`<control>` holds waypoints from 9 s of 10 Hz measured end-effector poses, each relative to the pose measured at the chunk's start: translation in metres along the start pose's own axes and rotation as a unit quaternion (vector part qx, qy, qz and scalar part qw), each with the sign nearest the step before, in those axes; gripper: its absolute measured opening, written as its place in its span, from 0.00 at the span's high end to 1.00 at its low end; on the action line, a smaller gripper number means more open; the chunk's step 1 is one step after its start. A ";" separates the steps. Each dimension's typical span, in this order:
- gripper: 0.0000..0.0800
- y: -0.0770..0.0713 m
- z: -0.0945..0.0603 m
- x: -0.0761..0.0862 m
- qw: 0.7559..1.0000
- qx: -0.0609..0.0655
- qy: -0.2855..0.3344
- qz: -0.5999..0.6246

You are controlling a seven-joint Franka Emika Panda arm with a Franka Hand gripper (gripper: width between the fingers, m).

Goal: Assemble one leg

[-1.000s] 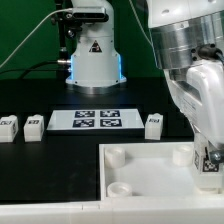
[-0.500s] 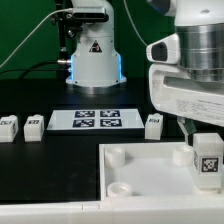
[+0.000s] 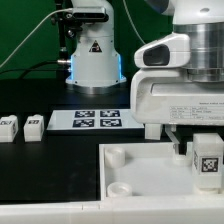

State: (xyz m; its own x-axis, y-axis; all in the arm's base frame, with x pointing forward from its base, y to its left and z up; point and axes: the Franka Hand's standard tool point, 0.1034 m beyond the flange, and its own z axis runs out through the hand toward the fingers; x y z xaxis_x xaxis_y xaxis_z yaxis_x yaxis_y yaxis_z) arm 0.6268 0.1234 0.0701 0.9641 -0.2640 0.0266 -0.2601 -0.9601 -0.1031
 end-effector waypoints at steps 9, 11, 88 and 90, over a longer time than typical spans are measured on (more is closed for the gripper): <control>0.63 0.001 -0.001 0.004 0.997 0.004 0.002 0.073; 0.63 0.003 0.000 0.008 0.972 0.013 -0.007 0.234; 0.19 0.007 0.011 0.004 0.988 0.008 0.011 0.152; 0.19 0.008 0.011 0.004 0.999 -0.009 0.017 0.037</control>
Offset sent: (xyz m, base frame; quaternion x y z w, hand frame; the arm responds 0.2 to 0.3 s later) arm 0.0000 0.0000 0.0000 0.0000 0.0000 0.0000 1.0000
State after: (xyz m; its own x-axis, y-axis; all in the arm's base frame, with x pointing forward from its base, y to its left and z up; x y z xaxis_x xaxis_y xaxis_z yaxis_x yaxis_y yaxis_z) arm 0.6288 0.1160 0.0580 0.9402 -0.3366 0.0525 -0.3313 -0.9393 -0.0891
